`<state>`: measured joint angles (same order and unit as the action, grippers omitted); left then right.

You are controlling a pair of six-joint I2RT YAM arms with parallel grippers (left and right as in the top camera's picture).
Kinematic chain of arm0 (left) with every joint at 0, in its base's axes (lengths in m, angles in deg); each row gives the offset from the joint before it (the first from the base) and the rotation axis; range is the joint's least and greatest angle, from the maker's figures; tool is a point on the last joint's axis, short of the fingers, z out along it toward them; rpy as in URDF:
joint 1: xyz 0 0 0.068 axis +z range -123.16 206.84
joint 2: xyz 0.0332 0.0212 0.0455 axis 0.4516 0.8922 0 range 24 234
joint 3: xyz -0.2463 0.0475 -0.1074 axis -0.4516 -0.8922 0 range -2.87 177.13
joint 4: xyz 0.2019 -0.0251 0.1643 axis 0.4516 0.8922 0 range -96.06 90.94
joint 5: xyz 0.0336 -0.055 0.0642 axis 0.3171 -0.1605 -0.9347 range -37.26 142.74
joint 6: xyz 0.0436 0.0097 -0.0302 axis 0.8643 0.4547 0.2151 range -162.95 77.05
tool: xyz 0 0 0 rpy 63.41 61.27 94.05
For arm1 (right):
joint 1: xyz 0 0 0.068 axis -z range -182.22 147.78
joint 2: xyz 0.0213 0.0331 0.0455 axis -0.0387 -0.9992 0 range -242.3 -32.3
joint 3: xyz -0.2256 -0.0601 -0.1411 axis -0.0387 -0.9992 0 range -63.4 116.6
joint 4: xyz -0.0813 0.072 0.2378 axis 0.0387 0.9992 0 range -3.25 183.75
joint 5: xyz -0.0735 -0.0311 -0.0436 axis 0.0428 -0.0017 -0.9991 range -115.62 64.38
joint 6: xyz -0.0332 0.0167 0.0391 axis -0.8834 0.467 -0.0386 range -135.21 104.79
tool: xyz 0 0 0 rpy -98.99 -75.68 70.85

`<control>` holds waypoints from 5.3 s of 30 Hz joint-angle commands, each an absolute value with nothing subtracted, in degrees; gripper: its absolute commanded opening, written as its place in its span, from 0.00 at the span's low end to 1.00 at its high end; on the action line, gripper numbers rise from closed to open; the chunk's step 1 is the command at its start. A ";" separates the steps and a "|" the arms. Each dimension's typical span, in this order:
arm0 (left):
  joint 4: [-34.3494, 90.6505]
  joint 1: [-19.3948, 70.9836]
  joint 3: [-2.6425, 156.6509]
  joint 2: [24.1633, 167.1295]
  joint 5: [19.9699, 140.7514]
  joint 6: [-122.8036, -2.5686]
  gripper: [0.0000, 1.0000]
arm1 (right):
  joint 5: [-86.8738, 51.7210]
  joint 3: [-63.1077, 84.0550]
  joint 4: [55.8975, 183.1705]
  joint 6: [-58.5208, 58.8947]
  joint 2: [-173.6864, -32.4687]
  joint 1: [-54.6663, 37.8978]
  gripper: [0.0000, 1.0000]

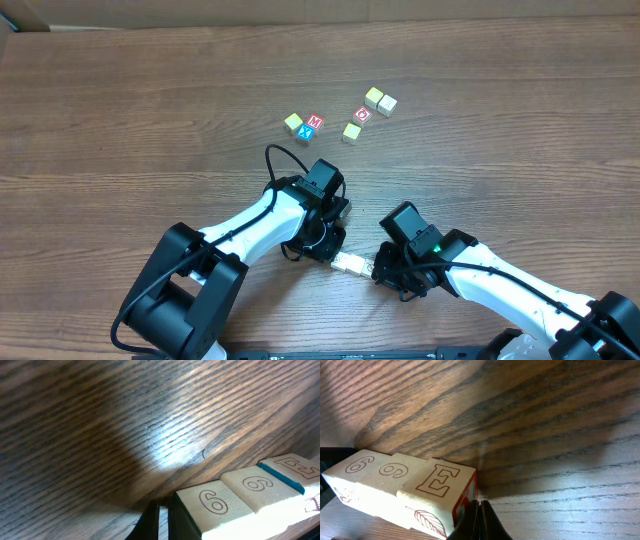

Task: Flip 3 blocks

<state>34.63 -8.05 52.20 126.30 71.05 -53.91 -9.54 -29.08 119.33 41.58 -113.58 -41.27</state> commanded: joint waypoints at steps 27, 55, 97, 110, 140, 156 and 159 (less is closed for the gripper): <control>33.65 -9.12 49.79 129.64 61.06 -52.80 0.04 | -4.82 -28.95 118.34 48.08 -113.71 -41.57 0.04; 29.63 -9.12 49.95 129.64 61.10 -51.90 0.04 | -5.13 -28.95 116.81 55.35 -115.50 -46.43 0.04; 25.36 -9.14 50.25 129.64 61.10 -48.88 0.04 | -3.42 -28.95 115.11 56.29 -118.24 -49.49 0.04; 24.71 -9.19 50.25 129.64 61.37 -46.06 0.04 | -3.42 -28.95 113.53 57.30 -118.24 -51.02 0.04; 23.90 -9.19 50.32 129.64 61.35 -45.26 0.04 | -1.94 -28.95 112.66 58.79 -118.24 -52.52 0.04; 24.10 -9.19 50.78 129.64 61.28 -45.23 0.04 | -3.36 -28.95 114.41 58.76 -118.24 -52.52 0.04; 24.34 -9.19 50.78 129.64 61.19 -45.21 0.04 | -4.52 -28.95 116.92 58.76 -118.24 -52.52 0.04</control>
